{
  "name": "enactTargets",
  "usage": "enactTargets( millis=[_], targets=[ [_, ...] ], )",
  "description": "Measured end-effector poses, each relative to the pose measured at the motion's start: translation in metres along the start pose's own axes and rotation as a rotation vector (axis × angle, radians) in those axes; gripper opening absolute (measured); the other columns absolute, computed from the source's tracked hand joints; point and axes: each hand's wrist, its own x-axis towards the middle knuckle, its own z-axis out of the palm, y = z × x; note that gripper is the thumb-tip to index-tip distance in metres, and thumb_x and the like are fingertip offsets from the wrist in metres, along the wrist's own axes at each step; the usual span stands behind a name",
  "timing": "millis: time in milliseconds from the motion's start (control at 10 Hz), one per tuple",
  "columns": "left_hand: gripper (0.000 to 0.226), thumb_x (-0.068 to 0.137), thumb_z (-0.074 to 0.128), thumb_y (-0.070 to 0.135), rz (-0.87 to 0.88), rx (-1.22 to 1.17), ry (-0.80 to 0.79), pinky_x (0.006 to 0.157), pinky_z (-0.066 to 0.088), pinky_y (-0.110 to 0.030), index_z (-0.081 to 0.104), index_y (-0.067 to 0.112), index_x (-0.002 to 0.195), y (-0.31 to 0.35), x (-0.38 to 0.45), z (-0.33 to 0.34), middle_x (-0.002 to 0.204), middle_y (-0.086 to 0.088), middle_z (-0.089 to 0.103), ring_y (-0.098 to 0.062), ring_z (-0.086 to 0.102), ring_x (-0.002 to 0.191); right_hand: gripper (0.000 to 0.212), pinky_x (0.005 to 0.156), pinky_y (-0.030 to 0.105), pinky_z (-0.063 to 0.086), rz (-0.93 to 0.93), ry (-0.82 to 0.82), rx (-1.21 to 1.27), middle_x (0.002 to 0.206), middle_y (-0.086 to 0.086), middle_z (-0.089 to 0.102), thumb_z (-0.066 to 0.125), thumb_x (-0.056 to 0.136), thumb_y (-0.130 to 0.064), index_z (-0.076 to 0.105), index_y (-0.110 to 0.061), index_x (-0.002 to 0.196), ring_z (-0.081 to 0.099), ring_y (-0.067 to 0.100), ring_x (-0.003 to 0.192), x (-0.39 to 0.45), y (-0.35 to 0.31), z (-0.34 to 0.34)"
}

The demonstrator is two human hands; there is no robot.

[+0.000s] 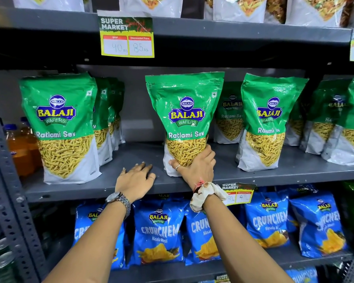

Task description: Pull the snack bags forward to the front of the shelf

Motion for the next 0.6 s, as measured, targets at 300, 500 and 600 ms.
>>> enactTargets(
  millis=[300,500,600],
  targets=[
    [0.051,0.095,0.026,0.04,-0.002,0.011,-0.003,0.121,0.011,-0.048,0.032,0.029,0.145,0.0007,-0.0007,-0.001,0.159,0.002,0.025,-0.016,0.021,0.147,0.121,0.088,0.045,0.047,-0.002,-0.012,-0.036,0.133,0.015,0.037,0.073,0.058,-0.067,0.018,0.0,0.142,0.042,0.035,0.119,-0.0024,-0.0003,-0.004],
    [0.051,0.095,0.026,0.04,-0.006,0.003,0.0,0.12,0.011,-0.047,0.032,0.03,0.145,0.0025,-0.0015,-0.0024,0.158,0.002,0.026,-0.016,0.021,0.147,0.124,0.09,0.045,0.046,0.021,-0.02,-0.005,0.133,0.014,0.038,0.073,0.054,-0.071,0.018,-0.003,0.142,0.043,0.035,0.12,-0.0059,-0.0022,-0.0063],
    [0.051,0.095,0.027,0.04,0.006,0.011,0.019,0.12,0.012,-0.048,0.032,0.029,0.145,0.0023,0.0001,-0.001,0.158,0.001,0.027,-0.016,0.022,0.147,0.135,0.094,0.049,0.044,0.019,-0.03,0.049,0.142,0.014,0.032,0.07,0.049,-0.077,0.009,-0.004,0.146,0.038,0.036,0.128,-0.0102,-0.0017,-0.012]
  ],
)
